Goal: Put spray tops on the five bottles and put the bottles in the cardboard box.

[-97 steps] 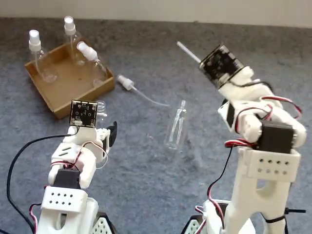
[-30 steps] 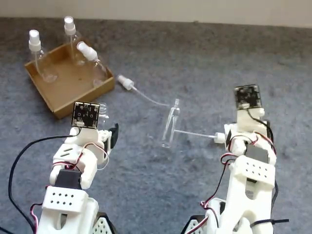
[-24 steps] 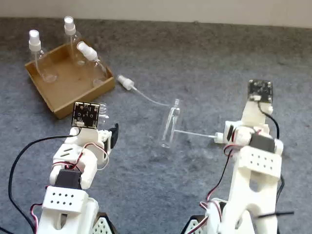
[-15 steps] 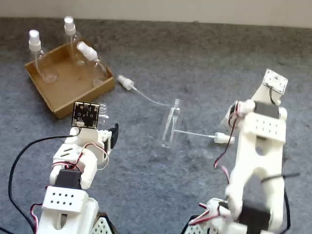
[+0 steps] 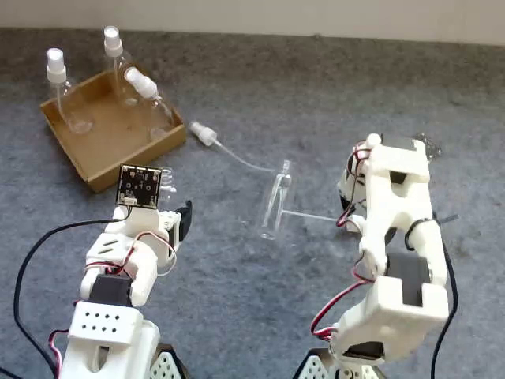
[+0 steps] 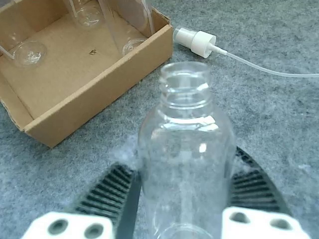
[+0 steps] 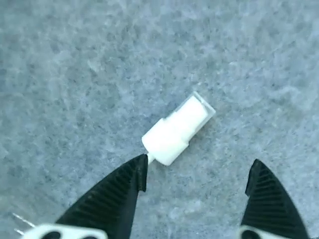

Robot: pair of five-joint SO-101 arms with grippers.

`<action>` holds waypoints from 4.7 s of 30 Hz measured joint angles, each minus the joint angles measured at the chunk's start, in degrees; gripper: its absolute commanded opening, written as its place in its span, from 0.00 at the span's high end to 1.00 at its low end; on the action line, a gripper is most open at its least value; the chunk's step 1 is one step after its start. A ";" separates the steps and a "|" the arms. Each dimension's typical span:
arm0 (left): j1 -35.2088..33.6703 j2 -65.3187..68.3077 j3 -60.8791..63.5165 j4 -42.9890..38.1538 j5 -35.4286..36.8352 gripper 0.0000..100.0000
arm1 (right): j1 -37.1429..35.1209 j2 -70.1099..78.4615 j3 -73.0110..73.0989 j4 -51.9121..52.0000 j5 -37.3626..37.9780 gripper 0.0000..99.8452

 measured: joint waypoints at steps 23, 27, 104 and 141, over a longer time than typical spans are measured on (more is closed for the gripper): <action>0.00 0.00 0.00 0.00 0.00 0.89 | 1.14 12.57 -10.90 0.35 10.90 0.99; 0.00 0.00 0.00 0.00 0.00 0.89 | 3.08 11.16 -10.90 0.35 13.98 1.00; 44.84 0.00 4.40 -4.40 0.00 0.89 | -14.15 -88.18 38.24 -26.20 40.88 1.00; 39.03 -0.26 12.57 -26.29 0.00 0.89 | -20.13 -88.35 38.24 -22.95 37.71 1.00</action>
